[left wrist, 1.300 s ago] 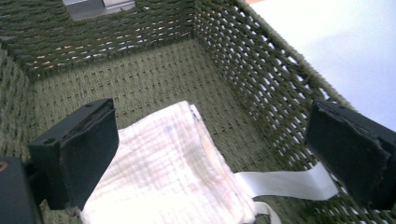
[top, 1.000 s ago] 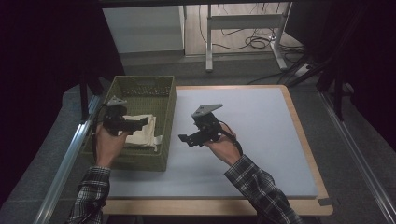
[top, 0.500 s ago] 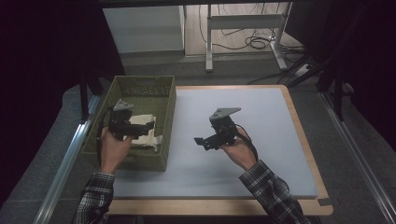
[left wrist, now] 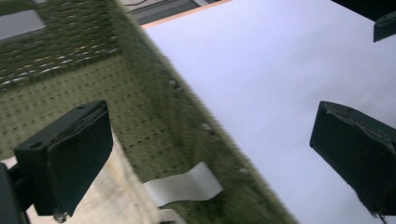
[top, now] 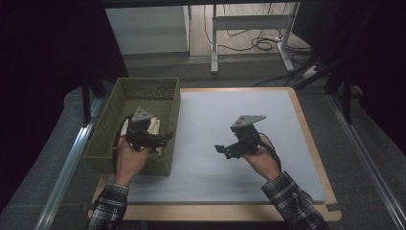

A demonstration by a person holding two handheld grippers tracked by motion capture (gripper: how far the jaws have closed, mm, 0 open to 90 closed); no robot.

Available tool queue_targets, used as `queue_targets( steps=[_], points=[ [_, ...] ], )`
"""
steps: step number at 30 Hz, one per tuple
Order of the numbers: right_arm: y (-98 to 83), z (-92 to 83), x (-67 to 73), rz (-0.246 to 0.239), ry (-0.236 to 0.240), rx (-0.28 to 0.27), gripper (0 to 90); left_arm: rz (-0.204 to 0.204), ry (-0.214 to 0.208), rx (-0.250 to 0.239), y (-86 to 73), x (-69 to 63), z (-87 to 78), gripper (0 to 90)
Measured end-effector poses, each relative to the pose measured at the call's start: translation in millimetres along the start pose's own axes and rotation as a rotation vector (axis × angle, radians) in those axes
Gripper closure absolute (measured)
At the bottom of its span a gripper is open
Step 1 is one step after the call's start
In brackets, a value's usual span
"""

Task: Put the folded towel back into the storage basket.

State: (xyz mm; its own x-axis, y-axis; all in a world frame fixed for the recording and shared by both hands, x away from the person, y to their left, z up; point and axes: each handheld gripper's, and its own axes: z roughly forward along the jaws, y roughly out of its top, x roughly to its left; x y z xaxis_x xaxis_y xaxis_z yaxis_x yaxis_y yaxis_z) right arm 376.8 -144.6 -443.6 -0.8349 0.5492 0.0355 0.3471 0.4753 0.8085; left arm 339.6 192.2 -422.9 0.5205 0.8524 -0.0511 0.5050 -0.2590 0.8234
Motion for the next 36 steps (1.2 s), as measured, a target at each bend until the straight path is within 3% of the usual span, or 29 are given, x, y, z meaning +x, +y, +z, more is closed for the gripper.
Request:
queue_targets(
  steps=[11,20,31,36],
  points=[
    [-22.4,-28.0,-4.3,0.007,-0.036,0.004,1.3,0.044,-0.058,-0.023,-2.3,-36.4,8.1,0.0],
    [-38.7,-47.8,-6.2,0.004,-0.06,0.015,1.4,0.054,-0.114,-0.036,-8.2,-61.6,17.1,0.0],
    [-65.9,-69.8,-11.9,0.012,-0.106,0.03,1.4,0.129,-0.202,-0.062,-15.0,-105.3,32.1,0.0],
    [-79.1,-79.9,-13.5,0.025,-0.116,0.019,1.4,0.146,-0.214,-0.054,-24.9,-118.8,40.2,0.0]
  ],
)
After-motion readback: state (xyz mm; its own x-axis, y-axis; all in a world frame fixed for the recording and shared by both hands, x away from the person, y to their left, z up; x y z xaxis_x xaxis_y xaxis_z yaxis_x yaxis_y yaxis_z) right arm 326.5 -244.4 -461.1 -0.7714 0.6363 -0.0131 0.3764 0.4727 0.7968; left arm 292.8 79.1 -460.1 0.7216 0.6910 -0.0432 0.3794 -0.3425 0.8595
